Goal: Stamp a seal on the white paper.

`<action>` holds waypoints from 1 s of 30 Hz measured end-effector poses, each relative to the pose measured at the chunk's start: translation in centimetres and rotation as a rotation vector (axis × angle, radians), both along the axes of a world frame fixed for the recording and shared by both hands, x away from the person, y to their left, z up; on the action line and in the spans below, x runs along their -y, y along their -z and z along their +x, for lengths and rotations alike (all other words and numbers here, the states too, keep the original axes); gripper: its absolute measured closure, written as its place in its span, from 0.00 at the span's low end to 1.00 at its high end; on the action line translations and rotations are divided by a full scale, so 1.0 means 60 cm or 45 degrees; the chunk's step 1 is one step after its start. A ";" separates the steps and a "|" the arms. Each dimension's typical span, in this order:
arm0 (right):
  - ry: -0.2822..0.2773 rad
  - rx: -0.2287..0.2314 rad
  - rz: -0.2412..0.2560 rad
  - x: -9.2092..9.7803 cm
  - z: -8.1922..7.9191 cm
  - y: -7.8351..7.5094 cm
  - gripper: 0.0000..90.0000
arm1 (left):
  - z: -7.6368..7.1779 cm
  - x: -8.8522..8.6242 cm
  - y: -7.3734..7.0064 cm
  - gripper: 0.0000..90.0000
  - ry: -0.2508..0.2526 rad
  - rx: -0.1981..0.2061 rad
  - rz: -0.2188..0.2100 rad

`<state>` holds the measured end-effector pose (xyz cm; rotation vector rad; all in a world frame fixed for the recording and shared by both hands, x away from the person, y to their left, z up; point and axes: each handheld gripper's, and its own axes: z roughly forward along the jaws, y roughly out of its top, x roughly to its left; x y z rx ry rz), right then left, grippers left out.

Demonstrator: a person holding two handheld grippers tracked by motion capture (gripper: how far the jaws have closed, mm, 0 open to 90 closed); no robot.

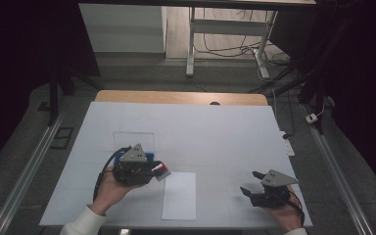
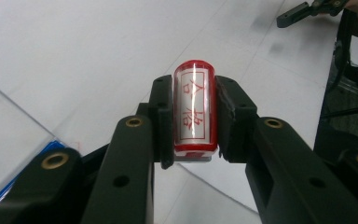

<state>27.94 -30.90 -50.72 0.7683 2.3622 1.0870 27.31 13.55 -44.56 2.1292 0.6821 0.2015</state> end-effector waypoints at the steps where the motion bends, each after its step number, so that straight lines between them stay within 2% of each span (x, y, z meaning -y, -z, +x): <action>1: 0.001 -0.001 0.000 0.000 0.000 0.000 0.30 | -0.001 0.002 0.001 0.78 0.001 -0.003 -0.003; 13: 0.000 -0.005 -0.002 -0.002 0.000 0.001 0.29 | -0.003 0.023 0.010 0.78 0.041 -0.023 0.001; 30: 0.001 -0.006 0.000 -0.002 0.000 0.002 0.30 | -0.003 0.068 0.045 0.78 0.108 -0.074 0.069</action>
